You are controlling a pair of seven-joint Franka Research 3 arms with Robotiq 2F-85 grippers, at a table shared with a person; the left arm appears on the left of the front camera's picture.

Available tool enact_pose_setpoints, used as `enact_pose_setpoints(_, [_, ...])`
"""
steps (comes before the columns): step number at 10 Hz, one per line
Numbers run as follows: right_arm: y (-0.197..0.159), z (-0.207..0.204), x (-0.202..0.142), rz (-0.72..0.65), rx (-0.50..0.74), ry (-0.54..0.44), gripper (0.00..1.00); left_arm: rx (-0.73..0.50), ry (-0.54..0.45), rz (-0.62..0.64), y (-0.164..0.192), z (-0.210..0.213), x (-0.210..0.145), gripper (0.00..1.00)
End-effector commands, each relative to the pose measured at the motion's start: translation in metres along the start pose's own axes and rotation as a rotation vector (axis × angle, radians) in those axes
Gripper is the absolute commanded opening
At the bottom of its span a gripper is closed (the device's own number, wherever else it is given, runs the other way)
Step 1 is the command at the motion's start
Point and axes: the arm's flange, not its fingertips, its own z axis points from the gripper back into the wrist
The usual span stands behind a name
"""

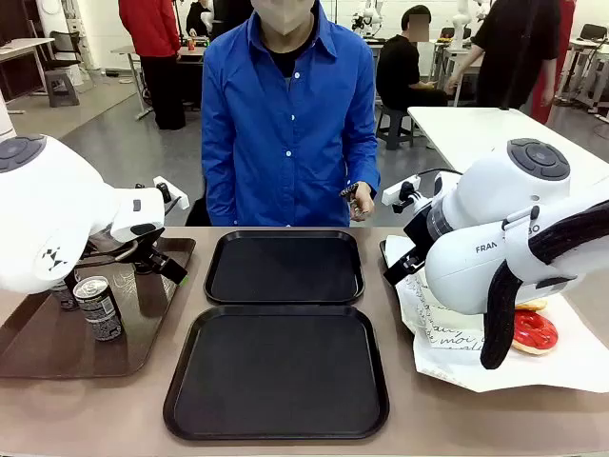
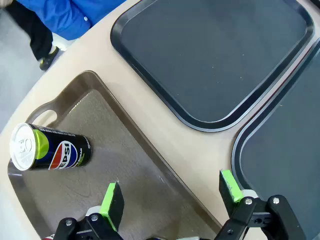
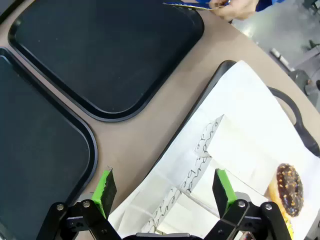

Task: Set up donuts and drinks on trays.
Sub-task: Pick up one Pepsi coke and place it on the Flat Tray.

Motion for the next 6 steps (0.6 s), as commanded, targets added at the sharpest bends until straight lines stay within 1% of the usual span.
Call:
enact_pose_setpoints(1, [0.0, 0.0, 0.0, 0.0, 0.0, 0.0, 1.0, 0.0, 0.0, 0.0, -0.0001, 0.0, 0.0, 1.0])
enact_pose_setpoints(6, [0.0, 0.0, 0.0, 0.0, 0.0, 0.0, 1.0, 0.0, 0.0, 0.0, -0.0001, 0.0, 0.0, 1.0])
